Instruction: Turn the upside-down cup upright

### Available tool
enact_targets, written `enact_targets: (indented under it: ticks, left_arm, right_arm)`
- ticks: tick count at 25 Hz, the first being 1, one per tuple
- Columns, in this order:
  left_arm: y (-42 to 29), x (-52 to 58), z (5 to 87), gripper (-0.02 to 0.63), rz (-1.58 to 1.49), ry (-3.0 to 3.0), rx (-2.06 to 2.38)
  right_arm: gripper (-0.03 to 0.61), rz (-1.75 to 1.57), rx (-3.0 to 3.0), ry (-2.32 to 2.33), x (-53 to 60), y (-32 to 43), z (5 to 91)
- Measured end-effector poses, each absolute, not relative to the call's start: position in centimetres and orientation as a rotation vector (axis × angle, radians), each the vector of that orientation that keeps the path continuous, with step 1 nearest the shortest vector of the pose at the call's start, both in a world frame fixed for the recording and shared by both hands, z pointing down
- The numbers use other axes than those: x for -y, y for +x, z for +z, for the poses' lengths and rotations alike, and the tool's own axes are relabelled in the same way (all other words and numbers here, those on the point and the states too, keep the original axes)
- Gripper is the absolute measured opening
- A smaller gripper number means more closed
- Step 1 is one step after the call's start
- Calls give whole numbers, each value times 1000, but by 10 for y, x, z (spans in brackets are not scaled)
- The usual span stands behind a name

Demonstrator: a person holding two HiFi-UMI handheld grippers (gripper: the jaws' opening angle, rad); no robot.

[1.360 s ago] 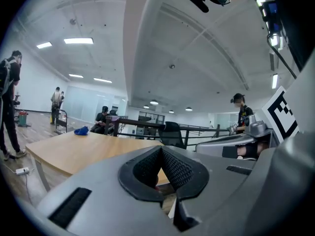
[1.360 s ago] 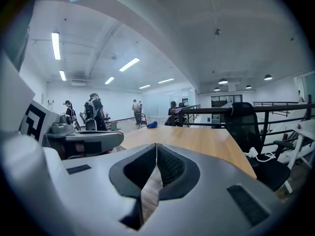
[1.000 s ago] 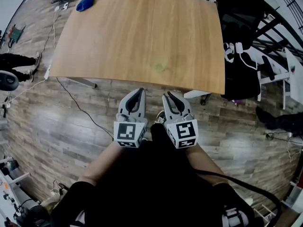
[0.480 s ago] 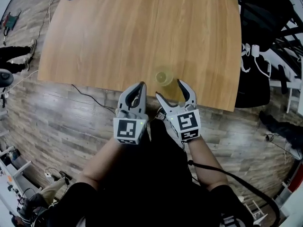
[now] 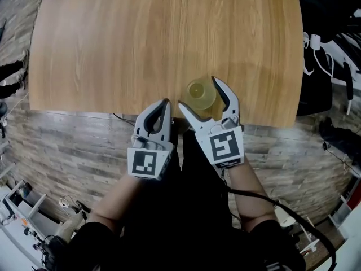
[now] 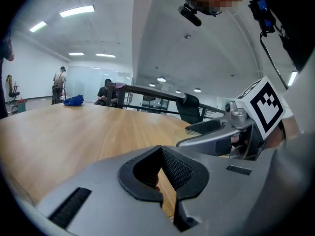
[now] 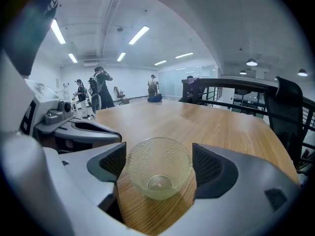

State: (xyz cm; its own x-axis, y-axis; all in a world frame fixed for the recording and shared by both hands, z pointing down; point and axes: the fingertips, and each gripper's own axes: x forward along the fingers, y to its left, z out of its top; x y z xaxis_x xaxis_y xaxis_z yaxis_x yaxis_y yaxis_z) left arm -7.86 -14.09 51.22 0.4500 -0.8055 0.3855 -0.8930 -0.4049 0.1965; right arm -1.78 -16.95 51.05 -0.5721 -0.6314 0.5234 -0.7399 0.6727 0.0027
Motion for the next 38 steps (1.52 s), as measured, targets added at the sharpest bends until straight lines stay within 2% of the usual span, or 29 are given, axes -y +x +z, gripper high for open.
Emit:
enact_targets:
  ticks: [13, 14, 15, 18, 21, 29, 32, 38]
  left_arm:
    - [-60, 141, 533, 3, 334, 2532, 1280]
    - [-51, 138, 533, 125, 380, 2597, 1220]
    - [-42, 136, 533, 216, 421, 2655, 1166]
    - [-20, 139, 526, 296, 440, 2773, 1096]
    - [2, 146, 519, 345, 411, 2854, 1029]
    - [21, 155, 518, 351, 366, 2933, 942]
    - [22, 155, 519, 324, 371, 2957, 928]
    - [17, 163, 517, 319, 395, 2960, 976]
  right_arm:
    - [353, 329, 2445, 1188, 186, -10, 508]
    - [353, 346, 2454, 1210, 187, -7, 501]
    - [353, 365, 2464, 1224, 188, -3, 494]
    - [353, 424, 2527, 1212, 184, 1, 468]
    - [353, 429, 2623, 1169, 181, 2, 442]
    - [353, 542, 2669, 1089, 168, -2, 438]
    - [353, 548, 2679, 1098, 171, -2, 440]
    - [353, 637, 2771, 1121, 183, 5, 438]
